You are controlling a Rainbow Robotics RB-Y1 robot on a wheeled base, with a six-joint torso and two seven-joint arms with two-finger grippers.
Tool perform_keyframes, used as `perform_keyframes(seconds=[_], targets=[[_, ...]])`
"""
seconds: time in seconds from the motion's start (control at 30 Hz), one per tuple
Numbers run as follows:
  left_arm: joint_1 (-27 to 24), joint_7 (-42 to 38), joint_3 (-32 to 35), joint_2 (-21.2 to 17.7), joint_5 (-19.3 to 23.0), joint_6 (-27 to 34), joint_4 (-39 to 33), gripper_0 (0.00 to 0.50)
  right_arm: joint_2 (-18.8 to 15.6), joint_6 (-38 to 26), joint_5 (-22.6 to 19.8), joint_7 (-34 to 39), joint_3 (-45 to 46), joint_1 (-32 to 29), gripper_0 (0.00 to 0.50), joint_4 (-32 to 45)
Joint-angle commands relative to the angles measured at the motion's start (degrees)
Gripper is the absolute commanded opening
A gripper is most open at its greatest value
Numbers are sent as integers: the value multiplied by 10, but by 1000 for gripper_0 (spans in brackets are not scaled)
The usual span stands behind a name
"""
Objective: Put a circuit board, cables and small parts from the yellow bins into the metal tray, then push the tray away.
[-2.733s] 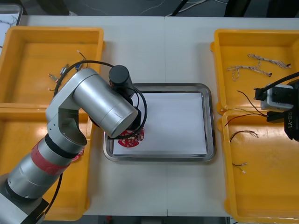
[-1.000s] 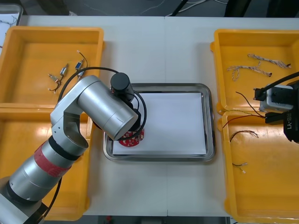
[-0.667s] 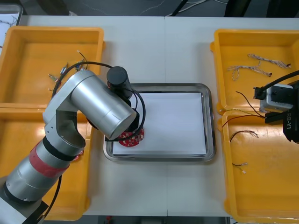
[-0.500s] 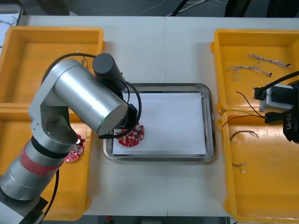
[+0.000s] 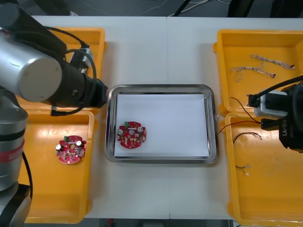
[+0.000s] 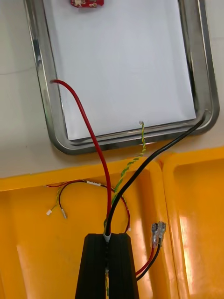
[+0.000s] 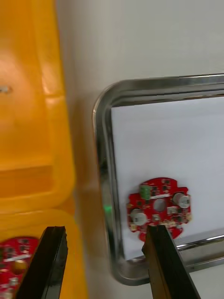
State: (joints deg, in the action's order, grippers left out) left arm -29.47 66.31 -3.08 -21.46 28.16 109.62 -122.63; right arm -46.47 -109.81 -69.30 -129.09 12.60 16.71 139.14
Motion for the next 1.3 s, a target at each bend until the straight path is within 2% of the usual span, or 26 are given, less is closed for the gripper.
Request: perform_keyframes(seconds=[0.03,0.17,0.47,0.57,0.7,1.0,1.3], targets=[[-1,30,50,-53,15,4,6,491,-21,-2,8,63,-59,37,0,34],[-2,39,81,-72,19,4,35,489,-21,-2,18,99,-101,52,0,55],[-28,49,143,-106,17,4,164,488,-27,-2,44,179,-217,91,0,89],[-52,50,158,-115,8,4,222,487,-37,5,65,209,-272,108,0,90],[-68,47,168,-121,0,4,258,486,-50,29,89,233,-329,130,0,90],[-131,47,149,-132,-18,1,328,488,-54,60,145,241,-418,172,0,50],[-181,44,100,-132,-38,-63,400,486,-50,107,188,238,-510,226,0,-17]])
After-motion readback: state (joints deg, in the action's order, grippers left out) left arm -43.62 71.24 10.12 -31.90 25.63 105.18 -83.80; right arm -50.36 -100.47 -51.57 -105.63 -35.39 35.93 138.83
